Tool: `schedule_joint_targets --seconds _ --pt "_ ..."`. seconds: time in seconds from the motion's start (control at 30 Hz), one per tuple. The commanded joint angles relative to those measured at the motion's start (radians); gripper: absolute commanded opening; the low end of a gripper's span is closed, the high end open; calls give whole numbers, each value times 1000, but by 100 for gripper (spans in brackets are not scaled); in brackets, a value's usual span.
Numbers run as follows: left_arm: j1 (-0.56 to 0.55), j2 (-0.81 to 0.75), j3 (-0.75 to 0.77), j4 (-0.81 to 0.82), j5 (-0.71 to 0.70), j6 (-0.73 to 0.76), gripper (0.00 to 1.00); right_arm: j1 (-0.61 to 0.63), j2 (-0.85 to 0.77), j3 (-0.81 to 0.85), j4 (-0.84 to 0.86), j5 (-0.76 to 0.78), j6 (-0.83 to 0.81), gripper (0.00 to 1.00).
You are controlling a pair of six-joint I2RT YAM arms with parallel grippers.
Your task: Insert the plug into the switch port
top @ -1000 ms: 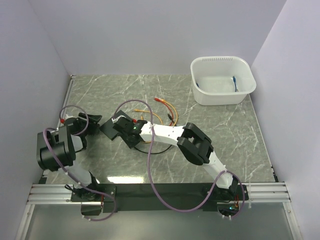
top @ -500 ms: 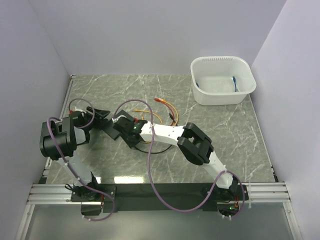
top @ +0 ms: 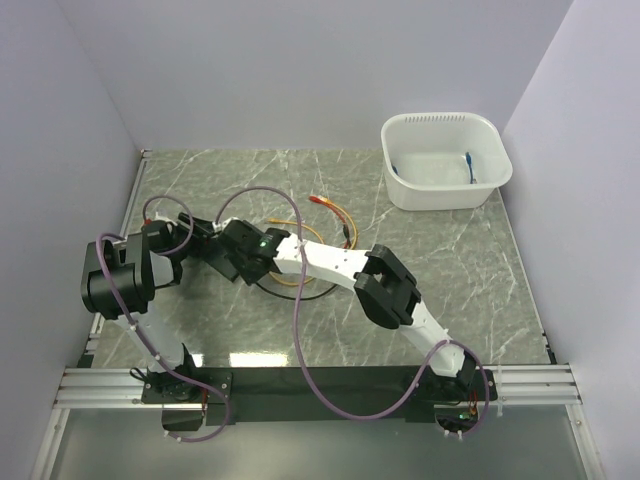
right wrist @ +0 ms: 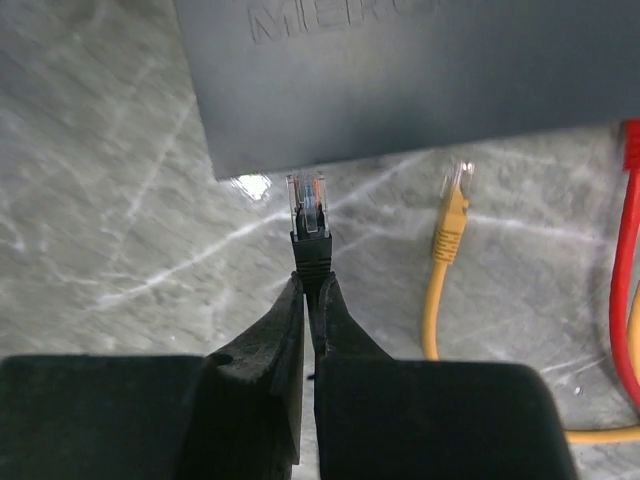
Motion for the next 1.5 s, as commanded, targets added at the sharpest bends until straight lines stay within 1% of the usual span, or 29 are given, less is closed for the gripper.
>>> schedule_joint_targets --seconds 0.0,0.1,0.23,0.4,0.73,0.83,1.0,1.23,1.47 --pt "-9 3 9 31 35 16 65 -5 32 65 -30 -9 -1 0" --pt "-9 6 10 34 38 17 65 -2 29 56 -34 -14 8 0" --pt "-9 18 9 60 54 5 66 -2 -15 -30 -8 -14 23 0" --pt "-10 20 9 67 55 3 65 -1 -32 -71 13 -20 31 0" --pt "-14 20 6 82 64 8 66 1 66 86 -47 -20 16 0" --pt "-15 14 3 79 59 13 66 1 78 110 -59 -31 16 0" --pt "-17 11 1 77 64 16 66 4 77 101 -67 -28 23 0" --pt "-17 12 1 81 64 14 66 18 -2 -27 -24 -11 34 0" --pt "-17 11 -2 77 67 17 66 19 63 74 -70 -14 27 0"
